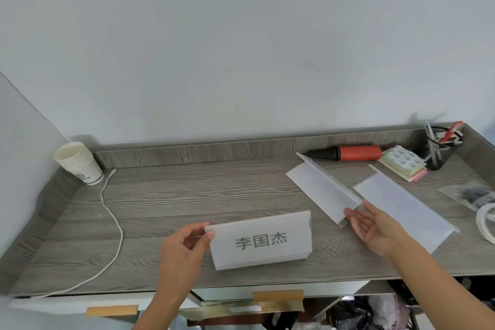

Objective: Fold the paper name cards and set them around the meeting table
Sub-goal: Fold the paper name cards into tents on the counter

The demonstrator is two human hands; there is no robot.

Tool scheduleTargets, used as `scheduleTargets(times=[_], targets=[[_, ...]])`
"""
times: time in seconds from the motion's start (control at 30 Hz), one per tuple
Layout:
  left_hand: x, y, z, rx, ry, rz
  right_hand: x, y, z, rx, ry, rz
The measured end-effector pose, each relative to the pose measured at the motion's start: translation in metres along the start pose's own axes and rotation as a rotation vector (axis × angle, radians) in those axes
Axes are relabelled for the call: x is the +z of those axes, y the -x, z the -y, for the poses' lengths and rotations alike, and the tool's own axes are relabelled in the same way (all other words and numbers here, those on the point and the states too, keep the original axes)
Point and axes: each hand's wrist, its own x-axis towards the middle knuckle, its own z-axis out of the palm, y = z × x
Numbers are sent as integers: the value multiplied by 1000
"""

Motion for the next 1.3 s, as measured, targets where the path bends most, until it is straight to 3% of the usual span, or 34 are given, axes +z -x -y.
scheduleTargets(times=[0.1, 0.27, 0.43, 0.6, 0.7, 0.8, 1.03, 1.13, 1.3], targets=[[-1, 0, 0, -16, 5, -4, 11, -1, 11, -42, -51, 8], [-4, 0, -3, -19, -12, -4, 34, 26, 23, -283, 178, 80], [-14, -2, -22, 23, 60, -57, 60, 87, 28, -582, 397, 396], [-17, 0, -51, 59, 223, 3, 68, 113, 6, -797, 673, 537], [-14, 10, -59, 72, 210, 67, 68, 113, -17, -812, 807, 569], [-13, 20, -50, 56, 149, 52, 61, 106, -36, -798, 928, 517], [-8, 30, -21, 74, -143, -59, 37, 91, -61, -891, 1158, 215], [-4, 25, -15, 89, -168, -100, 35, 87, -65, -941, 1140, 109], [4, 26, -17, 108, -148, -105, 40, 82, -69, -1021, 1195, 158]])
